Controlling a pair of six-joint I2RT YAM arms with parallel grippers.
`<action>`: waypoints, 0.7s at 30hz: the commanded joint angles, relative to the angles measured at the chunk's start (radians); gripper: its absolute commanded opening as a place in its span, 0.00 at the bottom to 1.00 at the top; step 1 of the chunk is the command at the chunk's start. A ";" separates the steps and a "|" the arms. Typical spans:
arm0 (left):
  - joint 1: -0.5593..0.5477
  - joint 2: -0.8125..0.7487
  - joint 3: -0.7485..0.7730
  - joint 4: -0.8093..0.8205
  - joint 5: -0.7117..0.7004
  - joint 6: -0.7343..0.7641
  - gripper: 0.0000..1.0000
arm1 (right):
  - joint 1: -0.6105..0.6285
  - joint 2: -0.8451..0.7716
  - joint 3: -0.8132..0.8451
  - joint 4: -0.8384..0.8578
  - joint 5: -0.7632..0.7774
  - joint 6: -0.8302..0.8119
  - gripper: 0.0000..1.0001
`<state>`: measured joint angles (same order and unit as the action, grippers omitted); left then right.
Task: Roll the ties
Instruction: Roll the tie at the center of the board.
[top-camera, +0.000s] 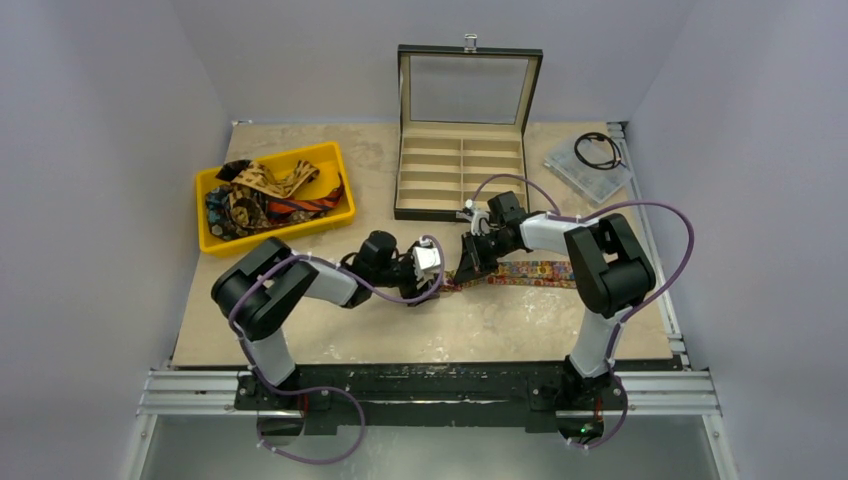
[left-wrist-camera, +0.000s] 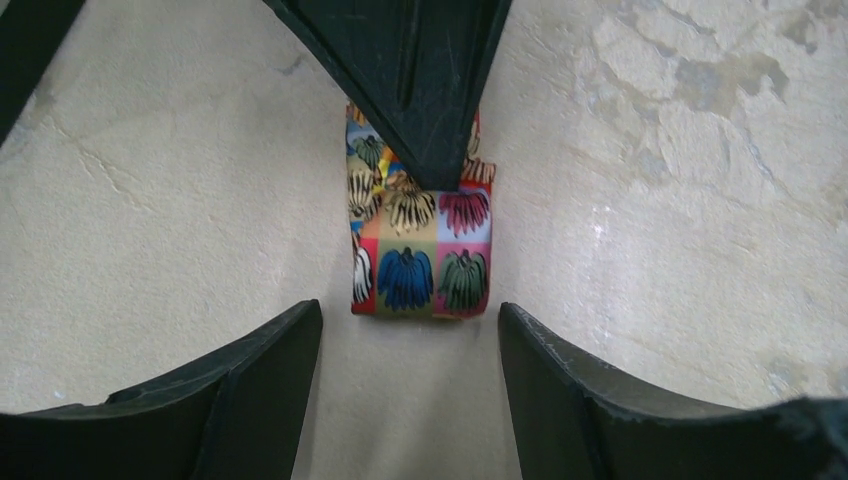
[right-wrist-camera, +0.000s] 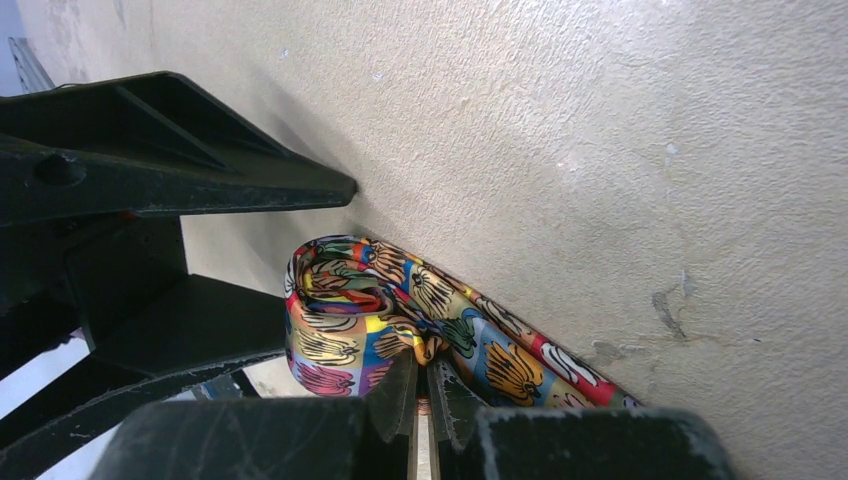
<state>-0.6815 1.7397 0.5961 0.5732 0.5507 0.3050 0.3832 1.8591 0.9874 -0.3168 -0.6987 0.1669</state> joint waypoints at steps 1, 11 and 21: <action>-0.004 0.092 0.024 0.174 0.007 -0.045 0.64 | -0.002 0.055 -0.022 -0.019 0.157 -0.052 0.00; -0.060 0.156 0.004 0.339 0.050 -0.070 0.38 | -0.002 0.089 -0.003 -0.036 0.175 -0.055 0.00; -0.126 0.065 0.086 0.303 0.003 -0.184 0.36 | -0.001 0.092 -0.014 -0.015 0.165 -0.041 0.00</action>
<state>-0.7635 1.8515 0.6125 0.8295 0.5106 0.1921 0.3763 1.8854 1.0058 -0.3370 -0.7250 0.1688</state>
